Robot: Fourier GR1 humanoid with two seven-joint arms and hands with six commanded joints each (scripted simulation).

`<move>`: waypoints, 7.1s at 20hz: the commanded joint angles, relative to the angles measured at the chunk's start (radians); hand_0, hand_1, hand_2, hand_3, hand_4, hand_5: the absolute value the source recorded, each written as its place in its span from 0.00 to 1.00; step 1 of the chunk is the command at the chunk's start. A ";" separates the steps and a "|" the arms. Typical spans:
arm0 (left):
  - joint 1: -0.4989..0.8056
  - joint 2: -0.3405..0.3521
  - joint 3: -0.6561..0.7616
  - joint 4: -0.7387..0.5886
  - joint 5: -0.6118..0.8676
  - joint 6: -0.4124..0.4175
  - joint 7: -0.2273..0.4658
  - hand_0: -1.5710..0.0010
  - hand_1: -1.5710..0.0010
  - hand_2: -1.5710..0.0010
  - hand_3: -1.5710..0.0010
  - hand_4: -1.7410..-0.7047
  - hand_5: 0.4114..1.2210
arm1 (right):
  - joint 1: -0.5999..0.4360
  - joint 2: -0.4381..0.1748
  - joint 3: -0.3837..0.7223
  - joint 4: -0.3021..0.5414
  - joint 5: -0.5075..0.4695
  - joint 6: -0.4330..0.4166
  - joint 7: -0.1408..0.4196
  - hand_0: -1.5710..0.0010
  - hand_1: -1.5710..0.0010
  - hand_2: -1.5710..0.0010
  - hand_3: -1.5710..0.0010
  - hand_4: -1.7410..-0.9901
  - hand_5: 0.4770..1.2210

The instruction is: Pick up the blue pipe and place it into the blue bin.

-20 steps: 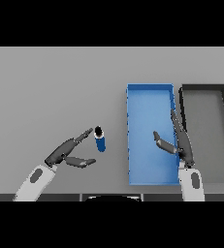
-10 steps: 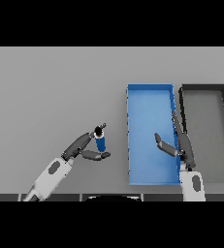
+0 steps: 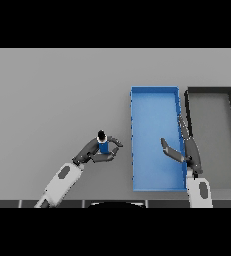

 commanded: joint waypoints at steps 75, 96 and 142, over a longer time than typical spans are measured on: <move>-0.038 -0.191 0.115 -0.251 -0.126 -0.199 0.124 0.00 0.00 0.00 0.04 0.04 1.00 | -0.643 -0.001 0.310 -0.105 -0.481 0.434 0.497 0.14 0.14 0.14 0.24 0.15 0.51; -0.027 -0.174 0.146 -0.273 -0.257 -0.268 0.169 0.88 0.89 0.89 0.90 0.72 0.44 | -0.608 0.038 0.349 -0.155 -0.380 0.344 0.451 0.00 0.00 0.00 0.00 0.00 1.00; 0.018 -0.156 0.131 -0.303 -0.266 -0.258 0.253 1.00 1.00 1.00 1.00 0.82 0.01 | -0.467 -0.250 -0.030 0.102 -0.554 -0.077 0.748 0.00 0.00 0.00 0.20 0.00 1.00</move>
